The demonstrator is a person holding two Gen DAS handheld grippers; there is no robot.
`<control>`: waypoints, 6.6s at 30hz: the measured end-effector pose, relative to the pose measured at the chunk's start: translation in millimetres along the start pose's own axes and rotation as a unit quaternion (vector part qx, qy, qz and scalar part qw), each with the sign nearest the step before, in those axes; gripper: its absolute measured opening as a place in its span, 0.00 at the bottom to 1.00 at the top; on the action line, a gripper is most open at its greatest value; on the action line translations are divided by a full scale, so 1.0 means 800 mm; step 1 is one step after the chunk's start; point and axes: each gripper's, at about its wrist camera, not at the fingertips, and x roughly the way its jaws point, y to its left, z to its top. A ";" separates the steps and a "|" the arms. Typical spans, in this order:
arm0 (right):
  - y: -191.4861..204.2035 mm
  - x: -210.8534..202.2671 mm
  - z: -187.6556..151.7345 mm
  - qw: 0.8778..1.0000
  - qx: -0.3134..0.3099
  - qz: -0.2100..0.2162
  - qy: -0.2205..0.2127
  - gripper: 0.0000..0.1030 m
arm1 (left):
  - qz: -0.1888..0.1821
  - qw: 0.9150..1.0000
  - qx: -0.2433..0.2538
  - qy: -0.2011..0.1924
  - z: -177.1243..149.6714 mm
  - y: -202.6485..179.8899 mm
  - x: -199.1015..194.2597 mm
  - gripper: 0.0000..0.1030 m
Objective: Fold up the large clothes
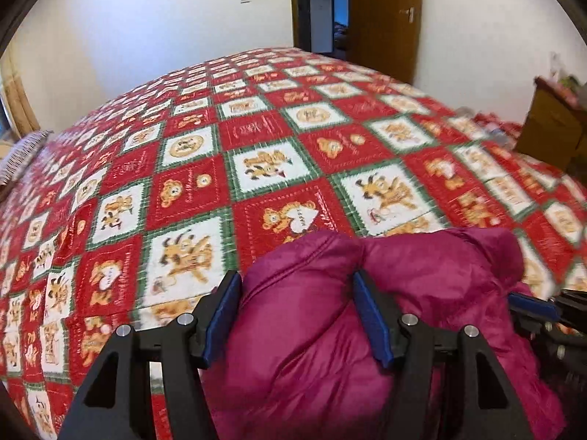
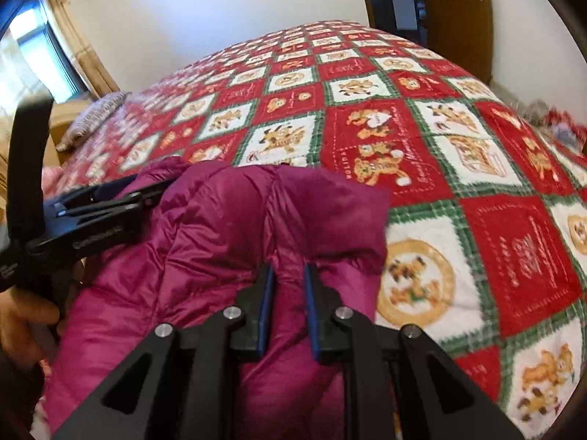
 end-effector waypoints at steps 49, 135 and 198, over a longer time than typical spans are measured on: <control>0.007 -0.066 -0.186 0.996 0.047 0.061 0.039 0.36 | -0.080 0.996 -0.042 0.021 -0.165 -0.040 -0.134 0.68; 0.064 -0.009 -0.058 0.999 -0.035 -0.004 -0.023 0.51 | -0.045 0.992 -0.116 0.032 -0.092 -0.015 -0.047 0.58; -0.034 -0.244 -0.118 0.981 0.042 -0.109 -0.158 0.32 | -0.232 0.971 -0.022 -0.046 -0.076 -0.215 -0.176 0.37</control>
